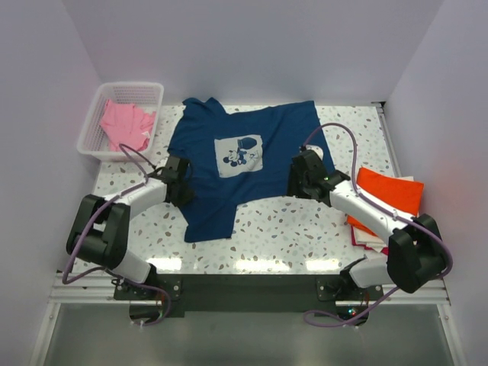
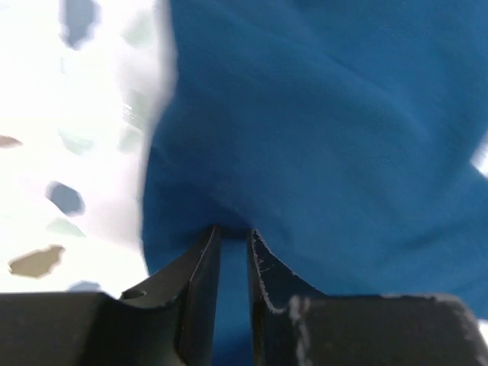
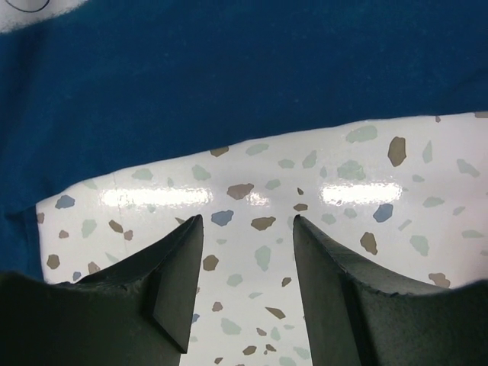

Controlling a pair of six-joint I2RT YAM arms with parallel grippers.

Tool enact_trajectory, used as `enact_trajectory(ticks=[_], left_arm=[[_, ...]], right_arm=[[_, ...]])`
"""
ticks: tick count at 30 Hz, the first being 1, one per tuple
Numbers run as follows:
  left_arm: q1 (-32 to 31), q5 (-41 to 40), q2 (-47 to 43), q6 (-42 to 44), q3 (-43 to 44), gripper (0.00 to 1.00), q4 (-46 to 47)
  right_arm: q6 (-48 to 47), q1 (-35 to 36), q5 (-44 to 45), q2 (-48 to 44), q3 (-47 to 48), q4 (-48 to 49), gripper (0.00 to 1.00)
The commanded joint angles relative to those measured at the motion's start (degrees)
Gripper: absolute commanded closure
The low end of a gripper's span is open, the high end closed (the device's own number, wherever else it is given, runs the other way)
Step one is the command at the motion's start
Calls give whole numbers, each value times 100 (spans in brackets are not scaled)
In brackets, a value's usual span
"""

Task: Fold and stack the t-shirts
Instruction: Flatten the tshirt out

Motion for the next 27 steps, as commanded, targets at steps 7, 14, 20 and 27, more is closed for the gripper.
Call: enact_trajectory(ticks=[7, 14, 20, 27], left_arm=[[1254, 40, 506, -239, -548, 81, 266], [1791, -312, 392, 69, -479, 80, -6], [1949, -174, 313, 490, -13, 79, -139], [1537, 373, -758, 1114, 348, 61, -76]], right_arm=[[222, -108, 474, -95, -39, 141, 45], [407, -257, 764, -359, -276, 114, 40], [293, -976, 354, -245, -434, 201, 43], [336, -1769, -289, 141, -610, 544, 46]])
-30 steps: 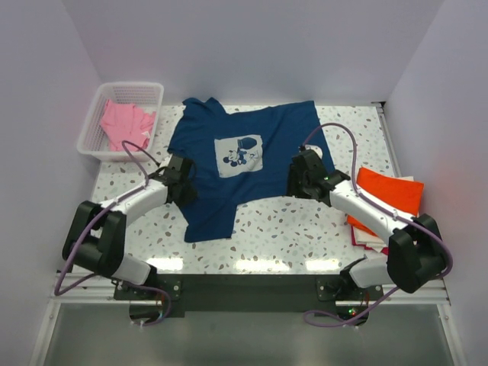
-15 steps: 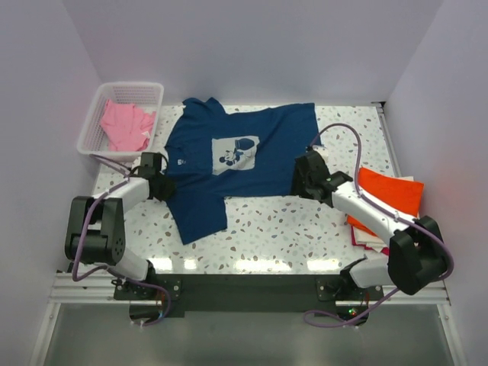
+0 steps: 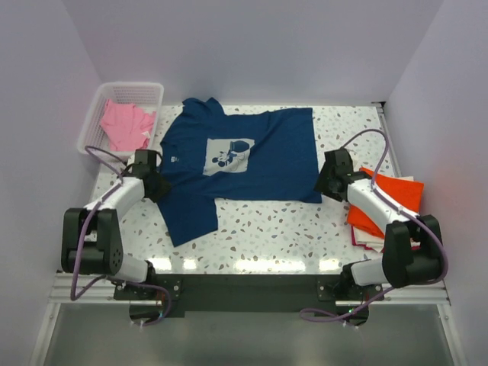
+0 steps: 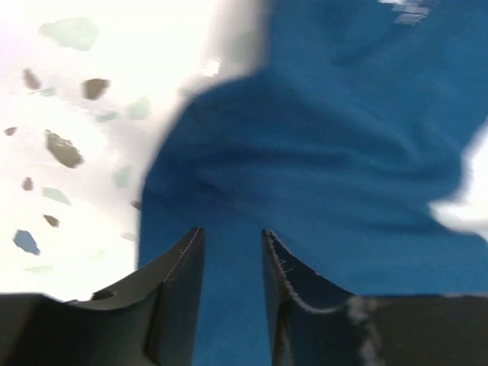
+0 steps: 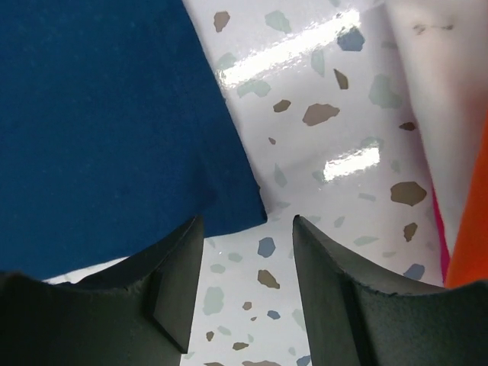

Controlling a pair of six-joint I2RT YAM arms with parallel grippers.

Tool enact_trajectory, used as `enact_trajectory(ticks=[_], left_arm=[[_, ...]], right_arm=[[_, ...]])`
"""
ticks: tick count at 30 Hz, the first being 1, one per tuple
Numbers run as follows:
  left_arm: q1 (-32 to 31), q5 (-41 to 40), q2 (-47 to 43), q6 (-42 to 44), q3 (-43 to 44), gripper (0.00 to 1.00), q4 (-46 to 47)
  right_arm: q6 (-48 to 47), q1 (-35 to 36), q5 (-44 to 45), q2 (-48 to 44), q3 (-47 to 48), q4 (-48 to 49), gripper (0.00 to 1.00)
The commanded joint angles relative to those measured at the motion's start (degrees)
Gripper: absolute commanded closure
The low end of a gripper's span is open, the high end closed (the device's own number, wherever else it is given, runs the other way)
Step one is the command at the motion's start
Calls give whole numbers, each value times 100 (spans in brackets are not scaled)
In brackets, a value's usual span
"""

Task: Fold and stack the t-shirts
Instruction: Flatten the tshirt out

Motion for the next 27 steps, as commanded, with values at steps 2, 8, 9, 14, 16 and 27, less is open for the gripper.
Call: enact_trajectory(ticks=[2, 8, 9, 14, 16, 27], left_arm=[[-407, 122, -957, 541, 401, 57, -260], [-1374, -256, -1977, -91, -415, 56, -533], [-1436, -291, -2222, -397, -582, 55, -560], [-1796, -563, -2979, -1076, -1611, 53, -683], [-1884, -625, -3147, -1252, -1761, 53, -787], [-2666, -1459, -3120, -2297, -1489, 50, -2202]], right_arm=[[207, -5, -397, 260, -195, 455, 47], [463, -14, -556, 506, -477, 754, 51], [498, -14, -547, 524, -512, 824, 52], [578, -23, -433, 656, -591, 966, 53], [578, -23, -363, 708, -574, 1009, 55], [507, -93, -222, 393, -582, 869, 100]])
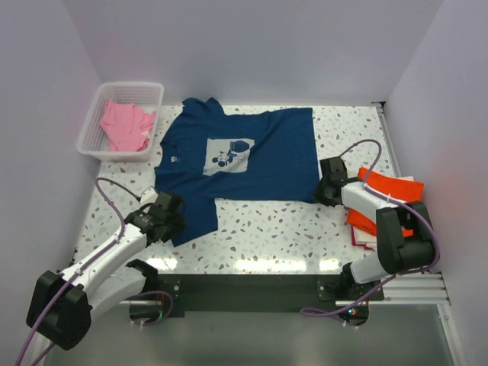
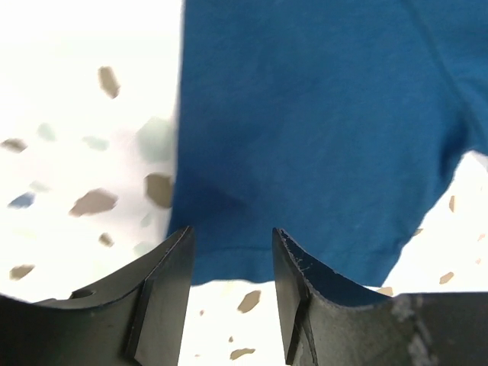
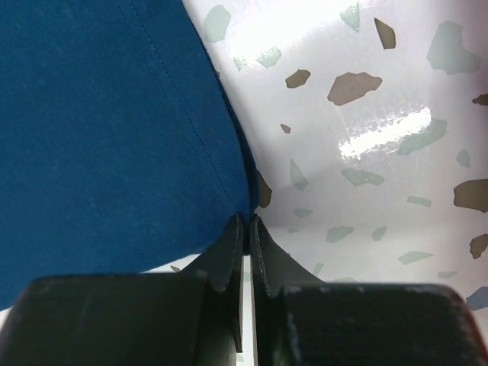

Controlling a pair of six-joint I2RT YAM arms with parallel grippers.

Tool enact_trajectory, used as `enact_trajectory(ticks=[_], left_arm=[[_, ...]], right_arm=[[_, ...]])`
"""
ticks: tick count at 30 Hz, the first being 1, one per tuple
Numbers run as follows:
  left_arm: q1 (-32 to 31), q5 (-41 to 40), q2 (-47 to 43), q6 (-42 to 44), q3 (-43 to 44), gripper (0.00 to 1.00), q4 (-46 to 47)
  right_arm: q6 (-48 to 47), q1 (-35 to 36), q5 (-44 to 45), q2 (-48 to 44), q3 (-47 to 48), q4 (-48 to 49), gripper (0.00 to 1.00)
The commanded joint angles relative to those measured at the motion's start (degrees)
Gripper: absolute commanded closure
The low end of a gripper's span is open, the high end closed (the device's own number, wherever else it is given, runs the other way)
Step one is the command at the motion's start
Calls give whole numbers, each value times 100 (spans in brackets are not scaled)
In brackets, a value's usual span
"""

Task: Fold and stack the t-shirts
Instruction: Flatten the tshirt out

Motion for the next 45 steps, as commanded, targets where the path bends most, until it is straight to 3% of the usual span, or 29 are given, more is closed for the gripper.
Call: enact_trajectory(ticks=[1, 10, 21, 24, 25, 28, 37, 45], left_arm=[[-199, -623, -148, -582, 338, 50, -830], [-340, -764, 27, -1031, 426, 48, -1219], [-366, -685, 388, -900, -109, 51, -131], [-375, -694, 195, -689, -171, 65, 152], [-375, -711, 142, -636, -163, 77, 196], [-366, -729, -60, -469, -5, 99, 92], [-375, -448, -1017, -468, 777, 100, -954], [-366, -219, -1730, -231, 1428, 100, -1719]], right_arm=[[-22, -43, 144, -281, -45, 34, 100], [-180, -43, -24, -431, -62, 122, 100], [-259, -78, -191, -545, -150, 210, 100], [-268, -87, -173, -589, -159, 175, 100], [-251, -96, -165, -615, -168, 175, 100], [-250, -104, -182, -650, -168, 122, 100], [-189, -140, -112, -887, -335, -62, 100], [-110, -184, 64, -1862, -493, -747, 100]])
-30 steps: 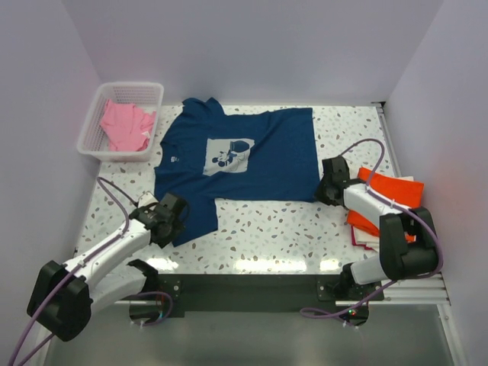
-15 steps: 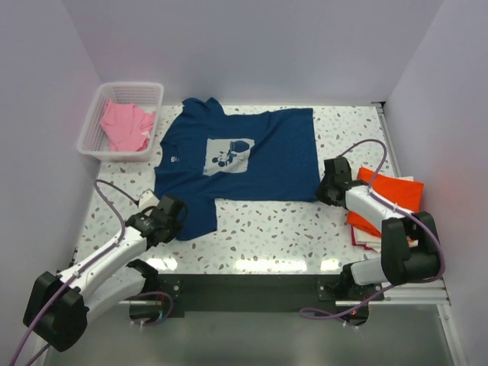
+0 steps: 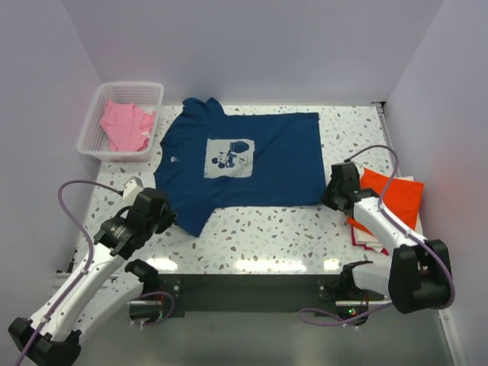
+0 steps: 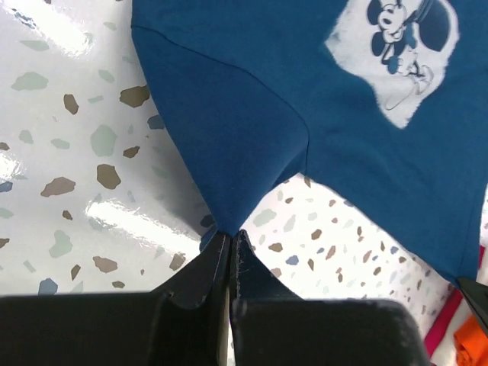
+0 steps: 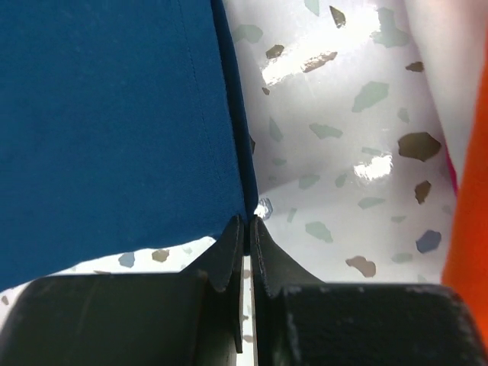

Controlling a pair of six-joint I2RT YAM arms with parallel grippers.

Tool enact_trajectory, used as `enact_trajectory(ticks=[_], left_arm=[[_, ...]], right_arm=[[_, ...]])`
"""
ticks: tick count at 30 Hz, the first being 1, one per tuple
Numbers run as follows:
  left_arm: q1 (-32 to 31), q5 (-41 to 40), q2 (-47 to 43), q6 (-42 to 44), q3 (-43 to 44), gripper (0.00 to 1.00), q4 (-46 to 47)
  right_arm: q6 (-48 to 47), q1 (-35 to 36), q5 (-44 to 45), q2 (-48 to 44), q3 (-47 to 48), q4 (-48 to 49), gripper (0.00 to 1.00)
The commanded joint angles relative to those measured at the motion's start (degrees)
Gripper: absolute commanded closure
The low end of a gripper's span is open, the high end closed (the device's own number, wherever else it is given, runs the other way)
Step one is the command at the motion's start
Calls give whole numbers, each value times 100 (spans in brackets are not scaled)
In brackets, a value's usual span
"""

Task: Fold and stack the t-shirts
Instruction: Flatten the tshirt out, then fold the tshirt

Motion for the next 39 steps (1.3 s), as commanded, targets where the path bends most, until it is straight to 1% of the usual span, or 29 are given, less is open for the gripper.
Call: enact_trajectory(ticks=[1, 6, 12, 16, 18, 22, 23, 24, 25, 26, 27, 28, 30, 31, 34, 39], left_arm=[[-21, 82, -274, 219, 409, 100, -532], [-21, 144, -644, 281, 507, 100, -858], [-21, 276, -1022, 325, 463, 100, -1043], [-21, 311, -900, 491, 428, 100, -762], [-21, 215, -698, 614, 480, 100, -385], [-21, -180, 329, 947, 769, 100, 274], [-12, -338, 531, 1036, 840, 100, 606], [-3, -392, 751, 1115, 928, 100, 758], [66, -410, 1188, 1281, 1137, 100, 898], [111, -401, 1419, 1387, 1253, 100, 1187], [163, -401, 1847, 1484, 1376, 100, 1303], [320, -392, 2052, 1633, 1603, 100, 1408], [523, -191, 2604, 1800, 1807, 100, 1751], [742, -120, 2773, 1932, 1990, 100, 1970], [1085, 196, 3371, 2143, 2307, 100, 2270], [1394, 425, 4275, 2416, 2826, 100, 2595]], right_arm=[[107, -39, 215, -564, -80, -518, 100], [221, -31, 312, -1302, -203, -941, 100], [353, -39, 241, -1664, -291, -1328, 100], [353, -39, 259, -1770, -265, -1329, 100], [274, -39, 241, -1560, -142, -1276, 100], [107, -39, 250, -848, 332, -1109, 100], [55, -39, 276, -534, 533, -1056, 100], [19, -39, 268, -391, 640, -1003, 100], [-7, -39, 276, -181, 780, -994, 100], [-68, -39, 285, -22, 1068, -1003, 100], [-86, -39, 294, 327, 1193, -985, 100], [-121, -48, 277, 479, 1325, -951, 100], [-201, -74, 198, 943, 1703, -933, 100], [-218, -74, 171, 1085, 1948, -906, 100], [-271, -127, 14, 1638, 2388, -863, 100], [-306, -303, -233, 2325, 2995, -853, 100]])
